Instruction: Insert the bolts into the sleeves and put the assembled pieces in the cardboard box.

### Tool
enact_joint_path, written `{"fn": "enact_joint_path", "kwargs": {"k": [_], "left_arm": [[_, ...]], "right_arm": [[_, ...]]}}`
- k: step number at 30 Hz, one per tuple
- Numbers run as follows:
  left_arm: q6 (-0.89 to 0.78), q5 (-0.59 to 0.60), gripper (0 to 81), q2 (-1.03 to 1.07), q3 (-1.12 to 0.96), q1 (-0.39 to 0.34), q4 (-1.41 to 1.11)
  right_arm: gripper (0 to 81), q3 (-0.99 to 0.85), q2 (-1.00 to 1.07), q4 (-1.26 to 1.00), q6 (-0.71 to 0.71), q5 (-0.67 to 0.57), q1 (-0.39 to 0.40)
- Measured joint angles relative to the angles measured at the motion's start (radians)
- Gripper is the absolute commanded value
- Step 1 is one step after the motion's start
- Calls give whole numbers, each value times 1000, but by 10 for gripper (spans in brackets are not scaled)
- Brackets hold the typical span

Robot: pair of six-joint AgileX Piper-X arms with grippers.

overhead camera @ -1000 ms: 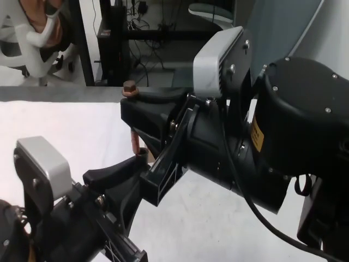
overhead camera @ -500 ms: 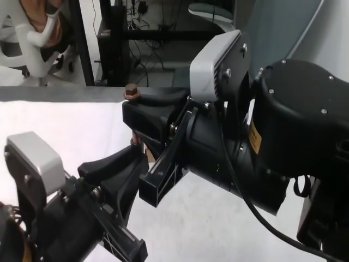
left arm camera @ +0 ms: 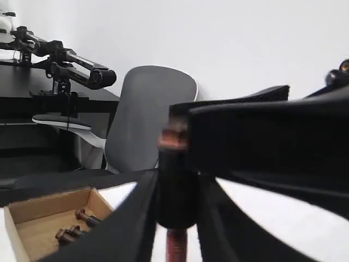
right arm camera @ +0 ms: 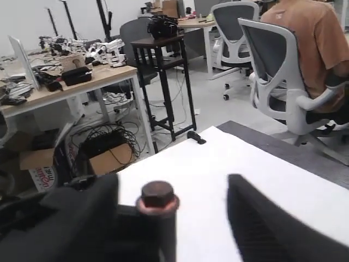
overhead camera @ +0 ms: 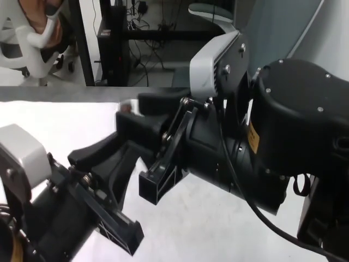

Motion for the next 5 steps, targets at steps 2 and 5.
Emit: {"fn": "enact_joint_path", "kwargs": {"k": [2,5], "left_arm": [[2,-3,18,0,0,0,1],[29,-5,18,0,0,0,1]], "right_arm": [[700,0,0,2,6,22,0],[659,0,-24,9,-2,50,0]]}}
